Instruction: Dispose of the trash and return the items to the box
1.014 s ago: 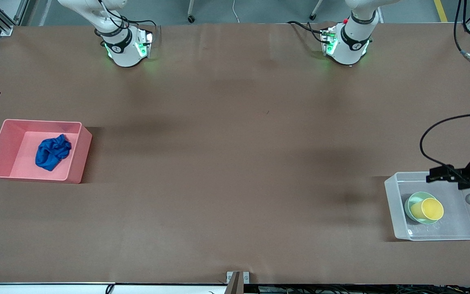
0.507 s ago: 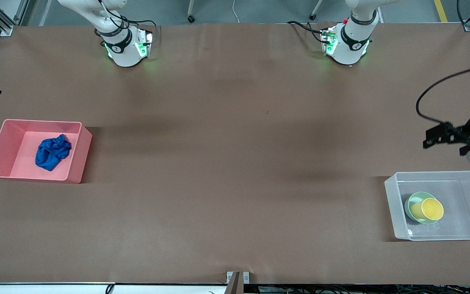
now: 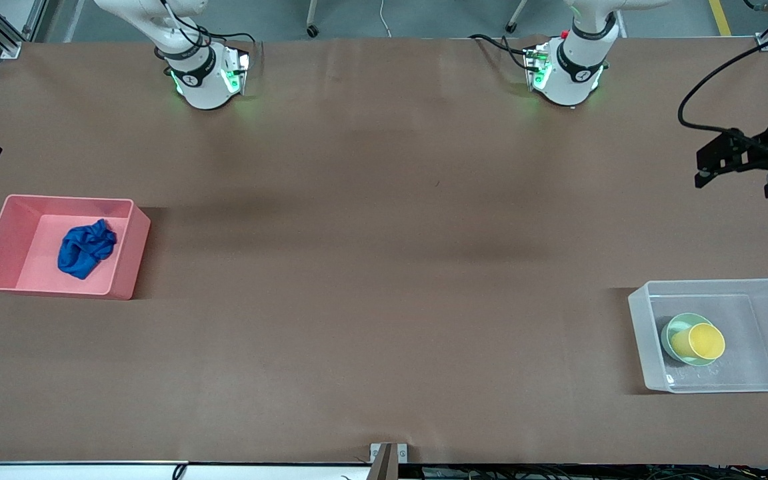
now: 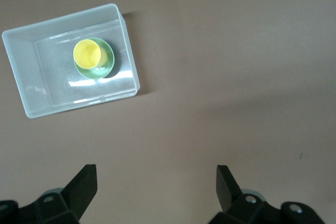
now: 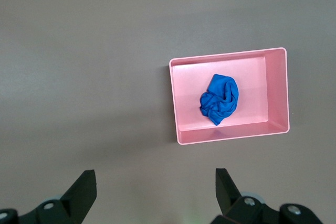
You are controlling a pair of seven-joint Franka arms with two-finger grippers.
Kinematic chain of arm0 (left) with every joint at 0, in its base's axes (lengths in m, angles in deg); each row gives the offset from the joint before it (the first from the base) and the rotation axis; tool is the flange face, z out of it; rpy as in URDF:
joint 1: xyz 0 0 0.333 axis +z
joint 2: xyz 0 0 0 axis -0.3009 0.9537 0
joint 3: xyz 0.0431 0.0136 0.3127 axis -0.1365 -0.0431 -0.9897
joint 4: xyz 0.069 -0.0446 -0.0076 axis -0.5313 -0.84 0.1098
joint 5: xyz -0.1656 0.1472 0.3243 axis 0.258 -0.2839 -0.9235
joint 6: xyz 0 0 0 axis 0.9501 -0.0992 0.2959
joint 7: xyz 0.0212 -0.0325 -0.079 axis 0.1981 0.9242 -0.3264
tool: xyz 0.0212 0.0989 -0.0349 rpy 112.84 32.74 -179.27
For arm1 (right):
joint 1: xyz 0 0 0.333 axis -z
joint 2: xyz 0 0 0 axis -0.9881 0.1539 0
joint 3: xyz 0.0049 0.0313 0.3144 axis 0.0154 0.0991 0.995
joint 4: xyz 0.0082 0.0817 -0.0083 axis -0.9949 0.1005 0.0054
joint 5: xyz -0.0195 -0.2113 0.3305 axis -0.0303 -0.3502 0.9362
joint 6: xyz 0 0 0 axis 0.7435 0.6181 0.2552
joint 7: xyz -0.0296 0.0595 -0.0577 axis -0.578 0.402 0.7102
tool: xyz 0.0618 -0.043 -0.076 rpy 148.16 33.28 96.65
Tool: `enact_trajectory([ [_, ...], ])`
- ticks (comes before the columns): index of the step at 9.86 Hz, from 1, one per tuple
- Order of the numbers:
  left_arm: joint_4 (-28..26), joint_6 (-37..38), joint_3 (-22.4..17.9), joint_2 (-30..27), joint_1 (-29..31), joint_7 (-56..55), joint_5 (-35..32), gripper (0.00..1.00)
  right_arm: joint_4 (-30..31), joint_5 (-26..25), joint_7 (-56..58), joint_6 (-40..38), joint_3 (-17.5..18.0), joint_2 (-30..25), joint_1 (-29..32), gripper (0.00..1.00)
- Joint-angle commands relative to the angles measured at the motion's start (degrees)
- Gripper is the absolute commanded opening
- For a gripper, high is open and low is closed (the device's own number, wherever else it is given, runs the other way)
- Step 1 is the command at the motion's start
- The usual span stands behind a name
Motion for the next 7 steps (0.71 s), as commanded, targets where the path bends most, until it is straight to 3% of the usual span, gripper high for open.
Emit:
enact_trajectory([
  [1, -1.24, 3.12, -1.84, -2.3, -0.63, -2.05, 0.28, 1.0, -0.48, -0.55, 0.45, -0.59, 0.33, 0.04, 0.39, 1.0],
  [6, -3.36, 4.0, -0.7, -3.73, 0.86, -5.67, 0.19, 1.0, -0.48, -0.55, 0.53, -0.59, 0.33, 0.04, 0.48, 1.0],
  [7, -3.79, 4.18, 3.22, -4.17, 4.09, -6.11, 0.28, 1.0, -0.48, -0.55, 0.53, -0.59, 0.33, 0.04, 0.48, 1.0],
])
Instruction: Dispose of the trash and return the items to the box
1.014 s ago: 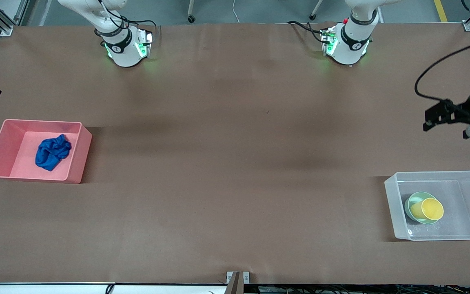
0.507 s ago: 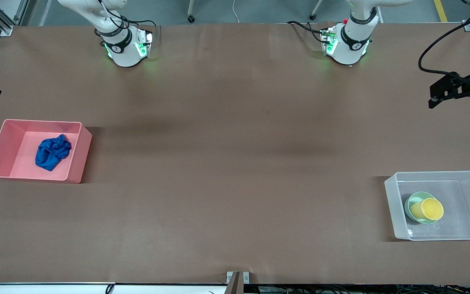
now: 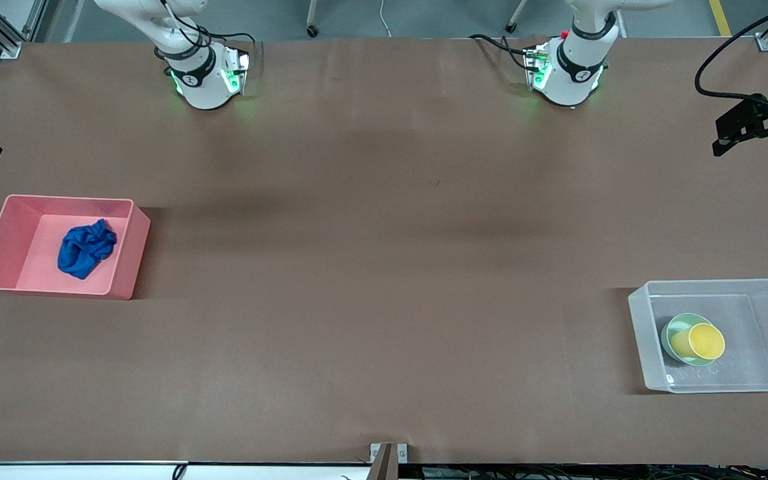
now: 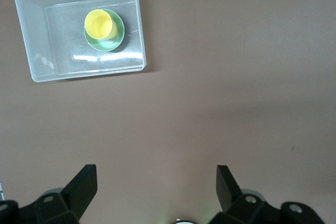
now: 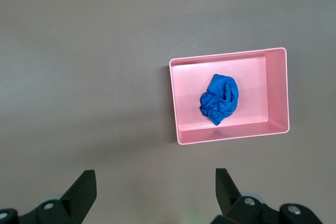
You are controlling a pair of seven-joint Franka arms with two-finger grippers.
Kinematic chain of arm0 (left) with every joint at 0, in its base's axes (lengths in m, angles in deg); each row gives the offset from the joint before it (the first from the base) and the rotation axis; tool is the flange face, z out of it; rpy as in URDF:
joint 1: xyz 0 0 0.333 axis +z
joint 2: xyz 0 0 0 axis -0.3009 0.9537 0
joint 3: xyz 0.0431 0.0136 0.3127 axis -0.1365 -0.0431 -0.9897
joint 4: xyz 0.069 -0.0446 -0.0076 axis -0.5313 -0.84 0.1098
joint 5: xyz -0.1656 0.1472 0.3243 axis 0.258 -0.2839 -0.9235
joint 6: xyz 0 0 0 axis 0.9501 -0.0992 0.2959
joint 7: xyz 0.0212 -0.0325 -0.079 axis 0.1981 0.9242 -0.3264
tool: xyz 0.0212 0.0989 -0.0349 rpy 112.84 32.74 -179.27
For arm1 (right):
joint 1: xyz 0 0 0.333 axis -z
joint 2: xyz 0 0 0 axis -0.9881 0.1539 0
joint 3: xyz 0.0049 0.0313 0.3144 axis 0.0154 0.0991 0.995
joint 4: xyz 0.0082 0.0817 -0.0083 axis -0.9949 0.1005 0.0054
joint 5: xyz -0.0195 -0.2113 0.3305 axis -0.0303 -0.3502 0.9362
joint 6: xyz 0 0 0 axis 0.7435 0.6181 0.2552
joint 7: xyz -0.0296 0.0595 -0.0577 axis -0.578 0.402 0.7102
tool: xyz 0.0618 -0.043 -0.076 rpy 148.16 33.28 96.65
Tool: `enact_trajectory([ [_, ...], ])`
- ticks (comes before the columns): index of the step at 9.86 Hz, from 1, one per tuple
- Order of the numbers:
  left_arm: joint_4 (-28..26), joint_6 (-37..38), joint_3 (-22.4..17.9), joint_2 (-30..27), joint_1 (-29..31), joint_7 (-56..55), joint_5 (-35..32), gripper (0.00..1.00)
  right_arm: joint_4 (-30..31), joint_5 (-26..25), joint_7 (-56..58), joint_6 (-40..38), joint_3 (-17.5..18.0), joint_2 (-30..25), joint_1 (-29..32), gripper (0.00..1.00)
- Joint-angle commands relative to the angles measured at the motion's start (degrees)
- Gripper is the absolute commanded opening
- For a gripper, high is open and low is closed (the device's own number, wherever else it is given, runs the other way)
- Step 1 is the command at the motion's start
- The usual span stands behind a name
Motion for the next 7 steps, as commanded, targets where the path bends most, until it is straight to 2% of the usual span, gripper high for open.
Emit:
enact_trajectory([
  [1, -4.89, -0.45, 4.31, -2.43, 3.74, -1.36, 0.28, 1.0, -0.48, -0.64, 0.53, -0.58, 0.33, 0.04, 0.47, 1.0],
  [3, -5.53, -0.45, 3.97, -2.8, 2.61, -1.45, 0.28, 1.0, -0.48, -0.55, 0.53, -0.58, 0.33, 0.04, 0.47, 1.0],
  [5, -5.62, -0.36, -0.5, -2.97, -1.25, -3.2, 0.28, 1.0, -0.48, -0.64, 0.53, -0.58, 0.33, 0.04, 0.47, 1.0],
  [7, -5.62, -0.36, -0.43, -2.89, -0.83, -3.47, 0.19, 1.0, -0.48, -0.55, 0.45, -0.58, 0.33, 0.04, 0.47, 1.0],
])
